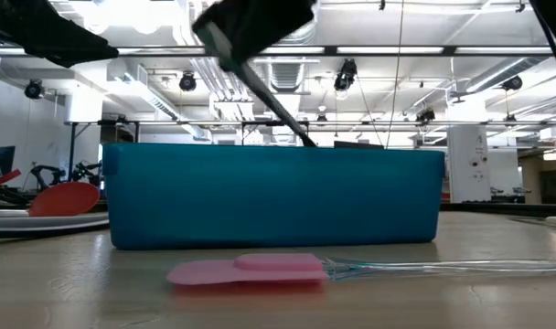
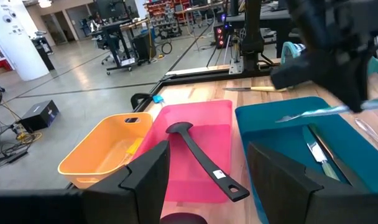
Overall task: Pick & Place Kitchen Items
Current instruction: Put the blue knife into the blue bin
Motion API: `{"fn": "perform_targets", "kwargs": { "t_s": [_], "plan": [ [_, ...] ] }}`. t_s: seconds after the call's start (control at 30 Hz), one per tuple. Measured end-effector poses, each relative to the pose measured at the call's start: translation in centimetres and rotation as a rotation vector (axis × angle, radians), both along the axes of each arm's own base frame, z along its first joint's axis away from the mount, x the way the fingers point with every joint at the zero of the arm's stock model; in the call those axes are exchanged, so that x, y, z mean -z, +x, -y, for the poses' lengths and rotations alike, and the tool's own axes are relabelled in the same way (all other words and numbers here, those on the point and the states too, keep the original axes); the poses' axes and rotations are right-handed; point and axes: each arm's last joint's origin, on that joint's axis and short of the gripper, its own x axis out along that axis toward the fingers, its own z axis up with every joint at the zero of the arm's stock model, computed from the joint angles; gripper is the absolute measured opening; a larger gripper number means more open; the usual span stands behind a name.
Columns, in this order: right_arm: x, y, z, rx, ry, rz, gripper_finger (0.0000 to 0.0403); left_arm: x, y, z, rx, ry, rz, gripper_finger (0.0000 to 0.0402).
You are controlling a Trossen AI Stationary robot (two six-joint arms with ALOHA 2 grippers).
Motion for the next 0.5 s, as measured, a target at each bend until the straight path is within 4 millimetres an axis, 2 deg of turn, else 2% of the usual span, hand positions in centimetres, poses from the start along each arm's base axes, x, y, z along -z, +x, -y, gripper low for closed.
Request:
{"fn": "perform_targets", "kwargs": {
  "t_s": [0.13,0.3,0.5],
  "plan": [
    [0.6,0.0,0.9,0.012,-0.074,-0.004,0.0027,0.0,0.0,0.0,0.000,-0.001,0.001,0.0218],
    [0.9,-0.1,2.8,0.106,-0.150,-0.037,0.0027,0.0,0.0,0.0,0.000,0.000,0.000,0.0218],
    [1.2,-0.2,4.6,0.188,-0.146,-0.082,0.0027,0.0,0.0,0.0,0.000,0.000,0.001,0.0218]
  ]
}}
